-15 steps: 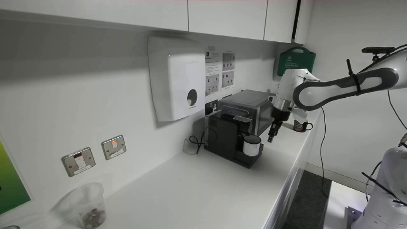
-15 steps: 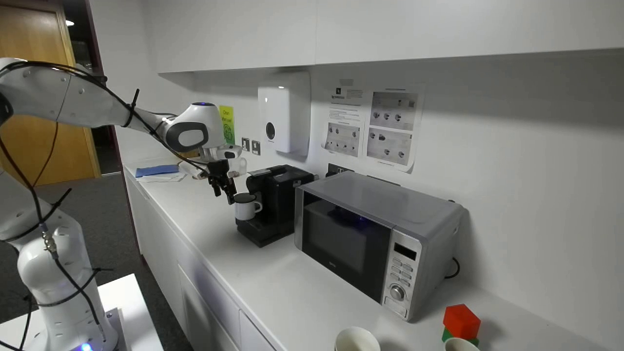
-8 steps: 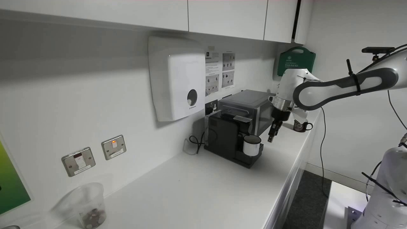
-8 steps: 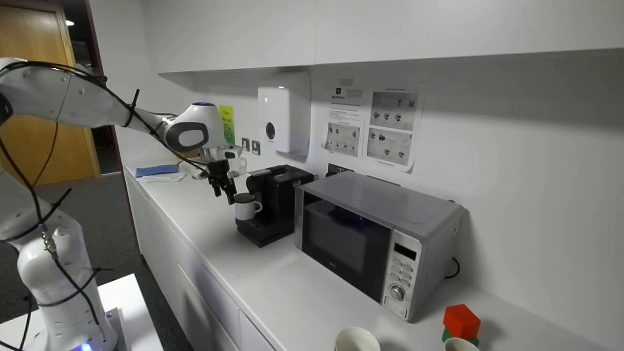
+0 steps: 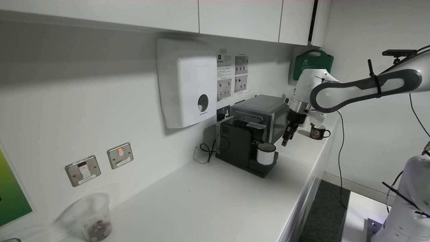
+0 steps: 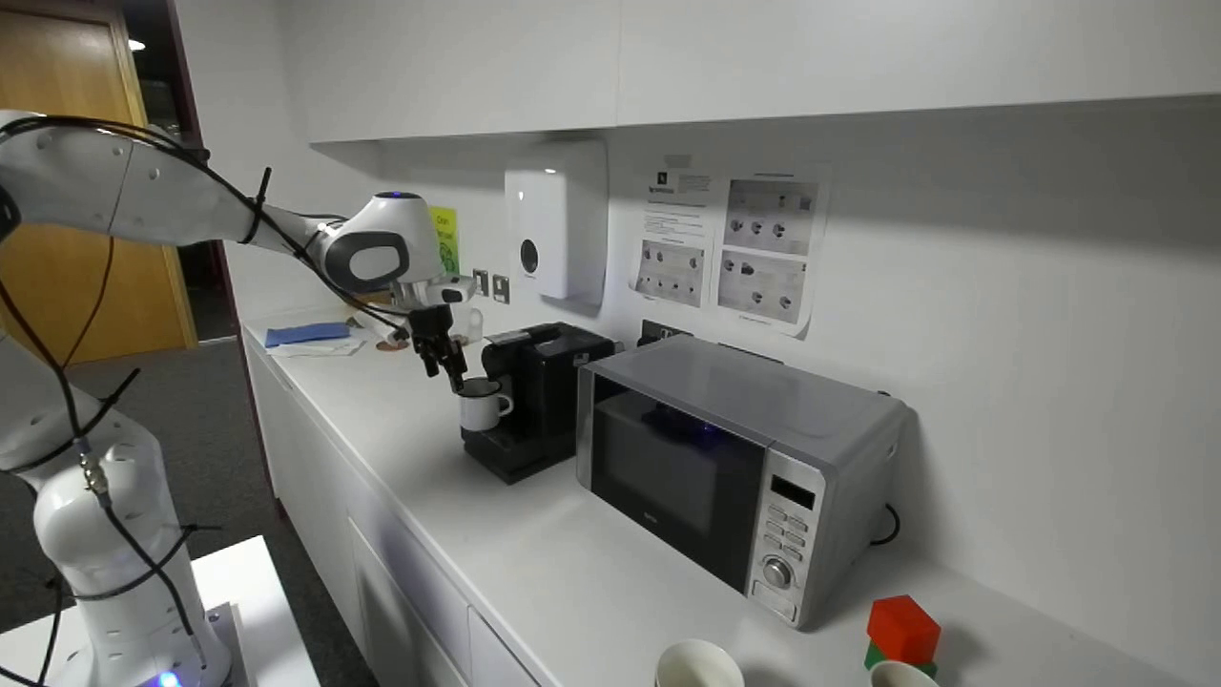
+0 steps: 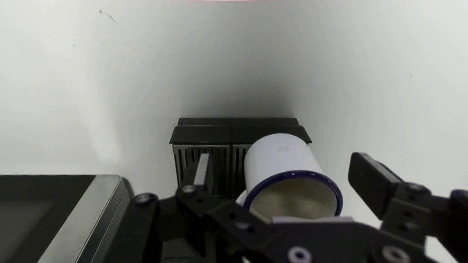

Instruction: Put the cup on the coffee maker and then remove it and put it back on the table

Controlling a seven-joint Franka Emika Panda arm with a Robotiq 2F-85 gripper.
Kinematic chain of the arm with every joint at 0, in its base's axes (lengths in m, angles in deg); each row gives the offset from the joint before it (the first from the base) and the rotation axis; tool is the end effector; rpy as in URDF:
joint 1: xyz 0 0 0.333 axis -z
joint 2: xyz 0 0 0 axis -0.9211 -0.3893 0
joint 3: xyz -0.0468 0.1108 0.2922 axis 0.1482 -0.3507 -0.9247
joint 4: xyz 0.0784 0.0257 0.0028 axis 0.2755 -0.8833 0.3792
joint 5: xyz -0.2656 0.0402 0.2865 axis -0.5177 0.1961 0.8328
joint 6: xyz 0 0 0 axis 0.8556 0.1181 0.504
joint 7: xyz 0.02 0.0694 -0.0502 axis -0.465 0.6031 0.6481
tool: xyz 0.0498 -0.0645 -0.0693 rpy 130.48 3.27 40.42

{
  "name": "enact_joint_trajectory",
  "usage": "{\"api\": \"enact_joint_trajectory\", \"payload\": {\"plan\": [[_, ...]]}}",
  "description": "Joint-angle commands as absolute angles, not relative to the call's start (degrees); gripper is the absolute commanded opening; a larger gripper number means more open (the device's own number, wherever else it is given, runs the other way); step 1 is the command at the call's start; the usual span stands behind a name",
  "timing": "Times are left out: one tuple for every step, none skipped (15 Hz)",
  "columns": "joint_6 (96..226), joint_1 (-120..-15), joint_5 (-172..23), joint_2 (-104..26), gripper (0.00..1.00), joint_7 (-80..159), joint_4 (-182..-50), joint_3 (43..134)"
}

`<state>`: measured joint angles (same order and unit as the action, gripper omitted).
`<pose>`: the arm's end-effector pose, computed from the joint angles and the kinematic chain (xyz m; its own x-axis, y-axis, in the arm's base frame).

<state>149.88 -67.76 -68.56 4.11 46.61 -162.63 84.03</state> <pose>0.4267 0.0132 0.4950 0.9791 0.0403 0.1993 0.0468 -0.9985 -0.0280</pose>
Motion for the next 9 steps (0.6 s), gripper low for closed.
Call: {"api": "enact_joint_trajectory", "payload": {"plan": [[150.15, -67.46, -68.05, 4.7, 1.0, 45.25, -160.22, 85.0], [150.38, -67.42, -68.01, 4.56, 1.0, 44.87, -159.6, 85.08], [150.74, -67.42, -67.99, 4.37, 1.0, 44.59, -159.03, 85.15], [151.3, -67.4, -68.13, 4.2, 1.0, 44.31, -158.5, 85.11], [151.82, -67.33, -68.45, 3.85, 1.0, 43.82, -157.83, 84.91], [152.23, -67.3, -68.47, 3.53, 1.0, 43.31, -157.11, 84.8], [152.54, -67.24, -68.53, 3.21, 1.0, 42.81, -156.37, 84.71], [152.87, -67.13, -68.65, 2.94, 1.0, 42.11, -155.71, 84.57], [153.13, -67.04, -68.64, 2.67, 1.0, 41.34, -155.02, 84.46]]}}
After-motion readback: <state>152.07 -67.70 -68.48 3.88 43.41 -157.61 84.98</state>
